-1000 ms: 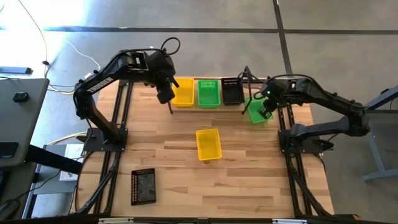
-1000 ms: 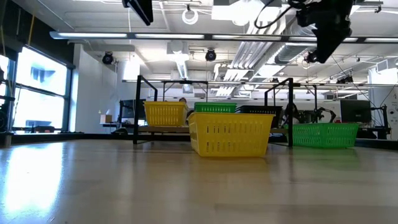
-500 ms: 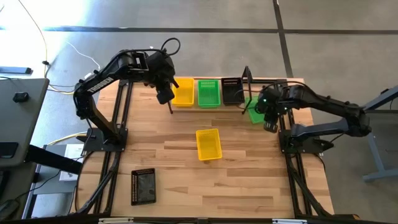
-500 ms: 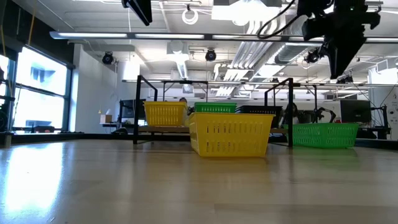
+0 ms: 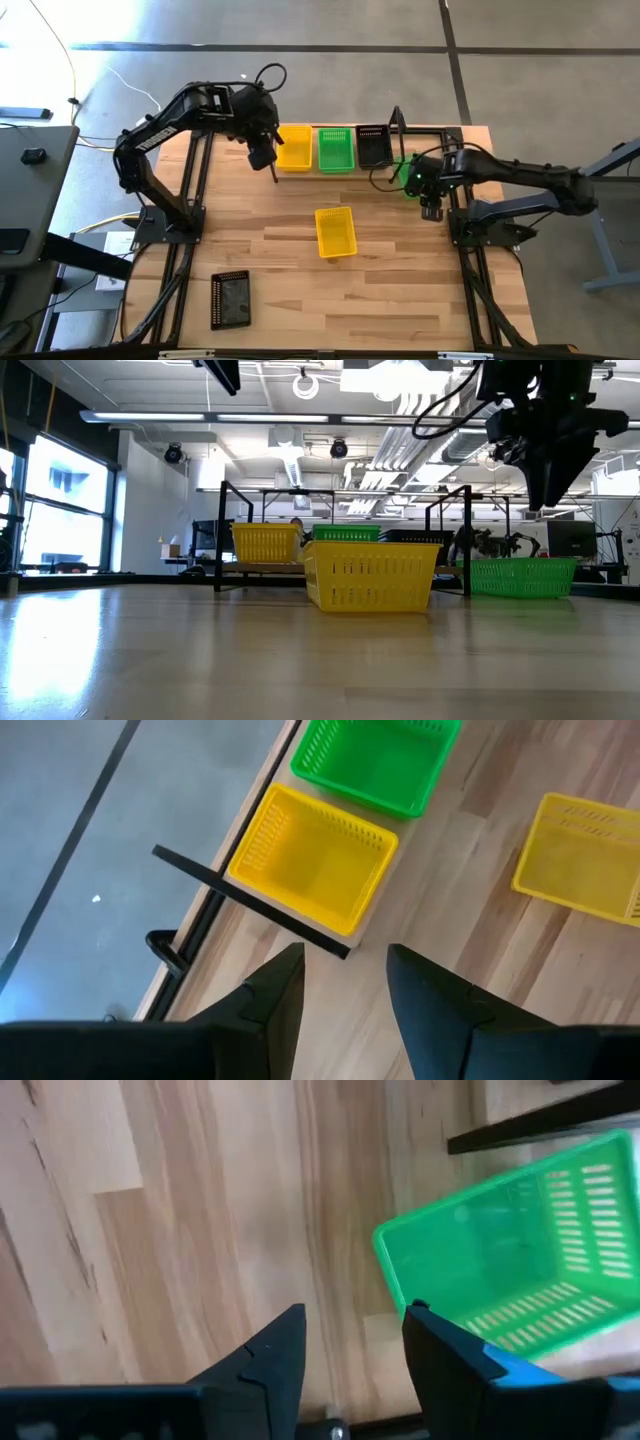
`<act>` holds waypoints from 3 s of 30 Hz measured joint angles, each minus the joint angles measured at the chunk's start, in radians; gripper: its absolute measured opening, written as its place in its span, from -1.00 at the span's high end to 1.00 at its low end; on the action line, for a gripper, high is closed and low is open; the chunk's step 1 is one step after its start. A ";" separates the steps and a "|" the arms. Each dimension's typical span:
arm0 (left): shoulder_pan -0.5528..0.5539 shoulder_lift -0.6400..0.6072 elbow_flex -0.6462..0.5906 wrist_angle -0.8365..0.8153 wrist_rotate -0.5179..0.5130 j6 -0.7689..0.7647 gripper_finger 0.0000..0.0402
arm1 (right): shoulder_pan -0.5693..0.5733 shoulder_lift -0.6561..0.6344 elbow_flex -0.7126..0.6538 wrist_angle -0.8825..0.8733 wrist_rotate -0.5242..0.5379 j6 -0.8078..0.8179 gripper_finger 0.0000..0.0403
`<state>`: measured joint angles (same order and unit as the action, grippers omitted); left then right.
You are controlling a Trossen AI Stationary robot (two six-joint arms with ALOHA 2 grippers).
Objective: Stack baskets on shelf by color
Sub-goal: Stack the green bin on top of the green bins on the shelf
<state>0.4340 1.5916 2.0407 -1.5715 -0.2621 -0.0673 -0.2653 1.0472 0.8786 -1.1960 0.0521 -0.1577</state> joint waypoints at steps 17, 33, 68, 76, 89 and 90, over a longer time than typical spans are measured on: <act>-0.006 -0.009 0.000 0.000 -0.015 0.010 0.34 | 0.053 0.001 -0.162 0.162 0.111 -0.053 0.24; -0.006 -0.009 0.000 0.000 -0.011 0.010 0.34 | 0.034 0.204 -0.160 0.196 0.228 -0.107 0.24; -0.006 -0.009 0.000 0.000 -0.010 0.018 0.34 | 0.049 0.431 0.034 -0.074 0.202 0.251 1.00; -0.005 -0.009 0.000 0.000 -0.010 0.018 0.34 | 0.117 0.430 0.193 -0.216 0.190 0.448 1.00; -0.005 -0.009 0.000 0.000 -0.010 0.018 0.34 | 0.150 0.402 0.408 -0.374 0.308 0.688 1.00; -0.005 -0.009 0.000 0.000 -0.010 0.018 0.34 | 0.150 0.401 0.424 -0.375 0.325 0.695 1.00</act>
<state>0.4286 1.5826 2.0411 -1.5711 -0.2726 -0.0494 -0.1150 1.4481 1.3025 -1.5707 0.3768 0.5375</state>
